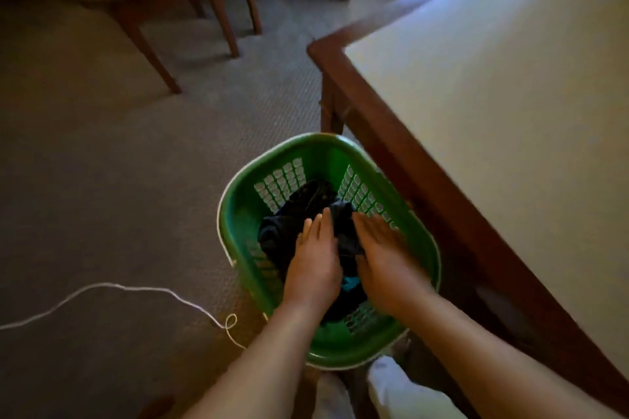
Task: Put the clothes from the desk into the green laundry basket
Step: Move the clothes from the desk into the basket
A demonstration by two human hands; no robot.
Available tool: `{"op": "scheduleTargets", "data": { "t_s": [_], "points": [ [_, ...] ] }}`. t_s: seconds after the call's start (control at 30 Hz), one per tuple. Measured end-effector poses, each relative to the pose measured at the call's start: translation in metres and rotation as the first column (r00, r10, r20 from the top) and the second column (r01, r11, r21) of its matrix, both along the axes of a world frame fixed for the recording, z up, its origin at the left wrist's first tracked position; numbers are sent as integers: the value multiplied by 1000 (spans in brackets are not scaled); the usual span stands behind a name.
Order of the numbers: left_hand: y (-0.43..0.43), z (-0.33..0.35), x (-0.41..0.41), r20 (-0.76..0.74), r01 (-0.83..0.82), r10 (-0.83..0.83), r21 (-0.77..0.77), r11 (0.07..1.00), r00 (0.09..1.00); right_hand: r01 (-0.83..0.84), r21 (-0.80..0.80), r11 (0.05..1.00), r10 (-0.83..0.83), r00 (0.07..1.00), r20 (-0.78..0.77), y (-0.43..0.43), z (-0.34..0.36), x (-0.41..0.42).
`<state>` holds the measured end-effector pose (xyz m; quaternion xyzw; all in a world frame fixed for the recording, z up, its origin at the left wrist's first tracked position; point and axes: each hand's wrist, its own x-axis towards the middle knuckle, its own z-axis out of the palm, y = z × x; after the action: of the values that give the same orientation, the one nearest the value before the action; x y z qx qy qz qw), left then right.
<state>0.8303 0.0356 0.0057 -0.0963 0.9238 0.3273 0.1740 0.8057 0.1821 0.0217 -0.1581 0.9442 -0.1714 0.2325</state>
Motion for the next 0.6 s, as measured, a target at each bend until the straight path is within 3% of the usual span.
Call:
{"op": "scheduleTargets", "data": {
  "t_s": [0.1, 0.23, 0.47, 0.6],
  "points": [
    [7, 70, -4, -117, 133, -123, 79, 988, 985, 153, -76, 985, -164, 971, -172, 19, 72, 18],
    [28, 142, -20, -254, 354, -328, 62, 933, 910, 295, -207, 933, -343, 903, -259, 44, 142, 39],
    [106, 217, -39, -388, 597, -548, 8, 802, 742, 491, -290, 822, -568, 744, -351, 104, 208, 67],
    [171, 244, -34, -452, 700, -624, -1, 714, 637, 598, -410, 689, -724, 590, -356, 150, 228, 96]
  ]
}}
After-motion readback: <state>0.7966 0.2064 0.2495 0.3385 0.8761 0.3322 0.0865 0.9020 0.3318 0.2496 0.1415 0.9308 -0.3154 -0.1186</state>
